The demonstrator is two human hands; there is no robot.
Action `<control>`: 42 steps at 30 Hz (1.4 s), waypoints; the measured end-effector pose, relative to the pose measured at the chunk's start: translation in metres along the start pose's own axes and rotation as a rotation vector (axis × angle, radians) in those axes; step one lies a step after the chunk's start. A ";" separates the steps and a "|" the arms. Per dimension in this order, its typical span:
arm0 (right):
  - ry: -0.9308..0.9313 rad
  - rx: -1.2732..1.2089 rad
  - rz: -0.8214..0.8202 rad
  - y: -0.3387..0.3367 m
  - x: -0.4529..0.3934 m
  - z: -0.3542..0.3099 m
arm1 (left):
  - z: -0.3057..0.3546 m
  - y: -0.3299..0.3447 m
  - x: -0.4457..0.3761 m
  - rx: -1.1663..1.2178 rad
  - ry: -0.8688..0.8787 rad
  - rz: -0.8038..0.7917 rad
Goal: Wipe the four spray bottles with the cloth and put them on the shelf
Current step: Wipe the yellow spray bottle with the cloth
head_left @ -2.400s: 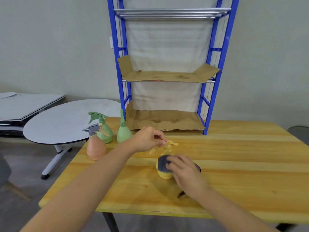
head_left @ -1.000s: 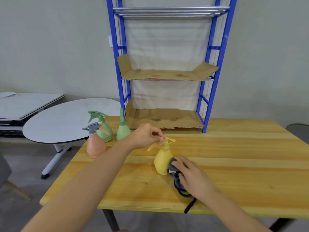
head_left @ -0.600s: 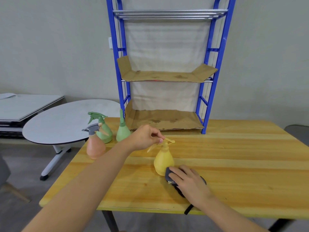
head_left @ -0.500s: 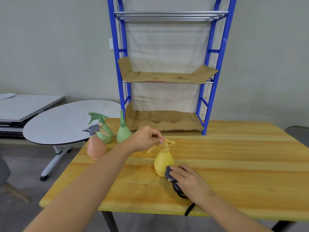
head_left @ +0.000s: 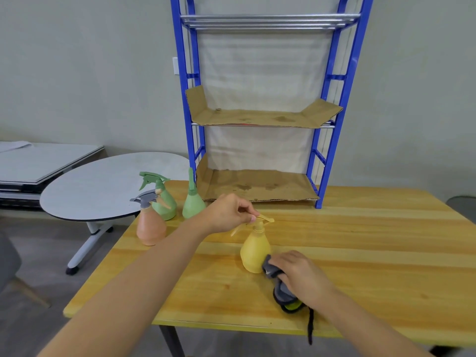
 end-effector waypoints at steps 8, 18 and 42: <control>0.037 0.010 0.060 -0.013 -0.018 -0.017 | -0.011 -0.003 0.002 0.000 -0.026 0.022; 0.178 -0.105 0.073 -0.012 -0.015 -0.004 | 0.002 -0.001 0.000 -0.031 -0.010 -0.020; 0.257 -0.458 0.613 -0.023 -0.024 -0.058 | -0.005 0.008 0.020 0.494 -0.144 0.019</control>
Point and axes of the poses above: each hand's wrist, its own x-axis away from the middle knuckle, its own y-axis out of the palm, z = x × y, the point moved 5 cm from there along -x, towards the middle knuckle, and after that the axes turned 7 degrees about y, right-handed, at the moved point
